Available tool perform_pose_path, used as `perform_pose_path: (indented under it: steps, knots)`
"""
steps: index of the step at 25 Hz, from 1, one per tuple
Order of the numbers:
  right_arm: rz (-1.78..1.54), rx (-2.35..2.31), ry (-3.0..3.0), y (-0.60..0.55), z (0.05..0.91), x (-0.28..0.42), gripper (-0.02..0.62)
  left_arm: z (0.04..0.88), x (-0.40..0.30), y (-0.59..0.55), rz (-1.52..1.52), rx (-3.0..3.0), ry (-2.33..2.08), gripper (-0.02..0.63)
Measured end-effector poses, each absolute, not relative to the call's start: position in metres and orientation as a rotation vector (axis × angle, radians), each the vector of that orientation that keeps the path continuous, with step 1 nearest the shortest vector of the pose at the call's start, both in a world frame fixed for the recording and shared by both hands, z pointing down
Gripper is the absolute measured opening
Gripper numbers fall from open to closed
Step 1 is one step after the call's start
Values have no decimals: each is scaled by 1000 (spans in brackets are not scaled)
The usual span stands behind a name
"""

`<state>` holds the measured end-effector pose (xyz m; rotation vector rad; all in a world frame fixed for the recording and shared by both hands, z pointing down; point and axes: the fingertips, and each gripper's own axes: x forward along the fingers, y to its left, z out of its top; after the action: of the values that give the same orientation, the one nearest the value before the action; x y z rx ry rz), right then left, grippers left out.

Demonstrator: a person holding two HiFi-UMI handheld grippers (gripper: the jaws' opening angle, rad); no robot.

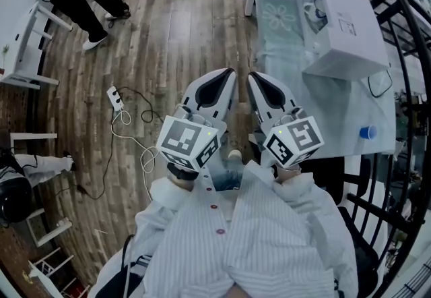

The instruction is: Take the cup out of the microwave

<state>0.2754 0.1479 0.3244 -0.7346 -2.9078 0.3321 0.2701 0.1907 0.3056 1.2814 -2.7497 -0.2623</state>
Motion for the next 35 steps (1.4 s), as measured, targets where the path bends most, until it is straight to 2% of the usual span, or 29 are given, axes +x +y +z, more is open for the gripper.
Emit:
perform_pose_path:
  steps: [16,35]
  knots:
    - [341,-567,-2978,181,319,132,35,303,117,227,-243,1427,-2687,9]
    - [384,-418,-2972,191,343,64,35,320,52,235,-230,1554,-2579,9]
